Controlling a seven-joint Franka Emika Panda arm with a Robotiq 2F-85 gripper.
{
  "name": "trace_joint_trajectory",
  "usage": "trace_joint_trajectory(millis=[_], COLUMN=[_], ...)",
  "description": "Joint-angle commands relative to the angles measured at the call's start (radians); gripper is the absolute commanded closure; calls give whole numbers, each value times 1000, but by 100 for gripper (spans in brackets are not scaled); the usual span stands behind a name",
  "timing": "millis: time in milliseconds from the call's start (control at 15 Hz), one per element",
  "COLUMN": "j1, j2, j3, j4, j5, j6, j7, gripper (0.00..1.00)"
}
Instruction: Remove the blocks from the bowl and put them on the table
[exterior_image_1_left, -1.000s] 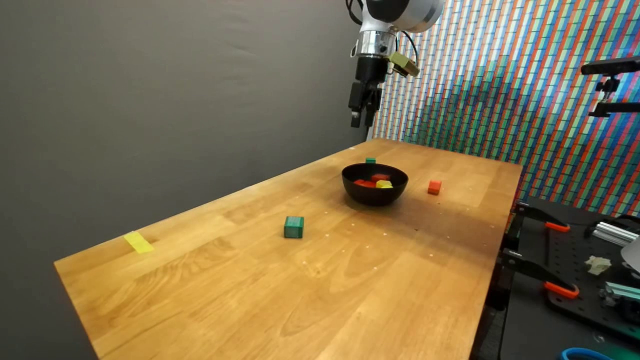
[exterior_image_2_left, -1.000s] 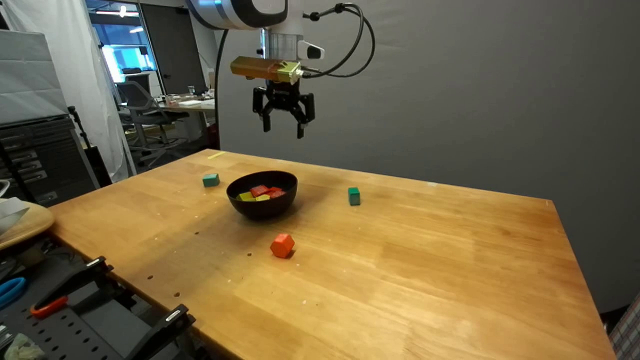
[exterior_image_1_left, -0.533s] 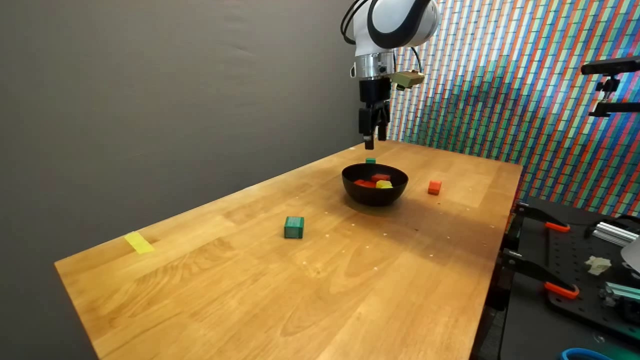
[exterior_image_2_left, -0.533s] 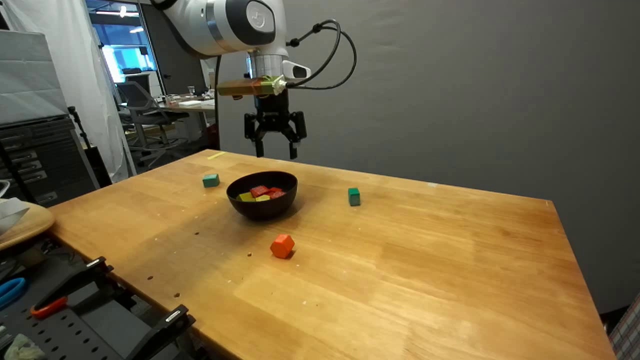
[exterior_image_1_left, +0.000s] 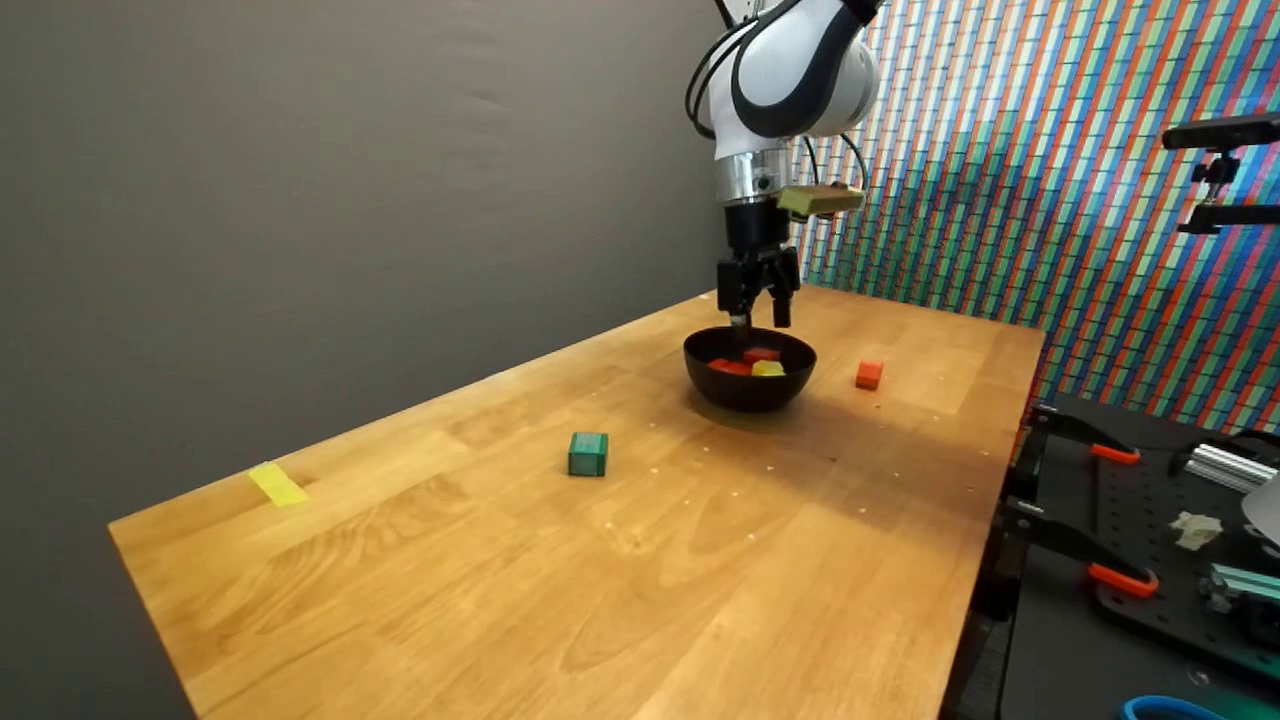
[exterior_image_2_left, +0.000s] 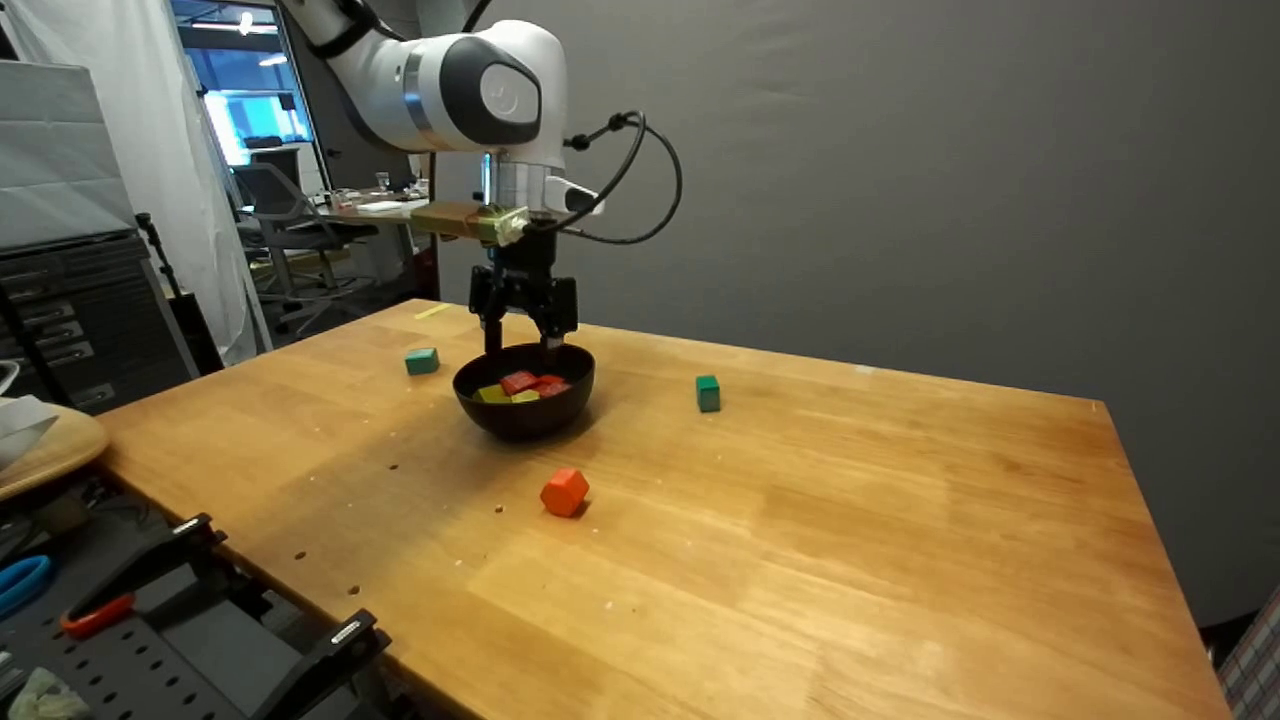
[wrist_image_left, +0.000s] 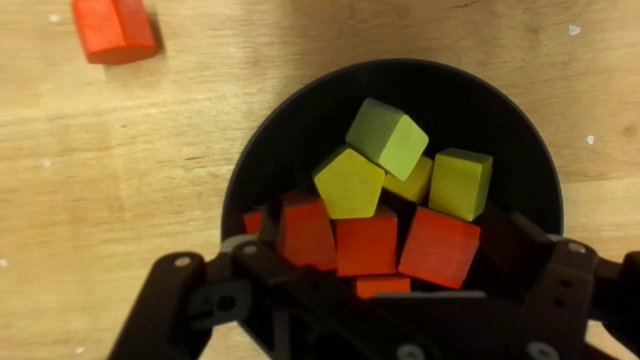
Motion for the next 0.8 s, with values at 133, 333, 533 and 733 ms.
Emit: trace_joint_trajectory(millis=[133,333,533,733], j1=[-1,13,23,50], j2=[89,89,48,3], j3=[21,3,-16,-56], j4=[-15,-47,-107,-166], j5=[118,105,92,66], j6=[205,301,377,458], j7=[35,82,129,188], gripper=[0,0,0,0])
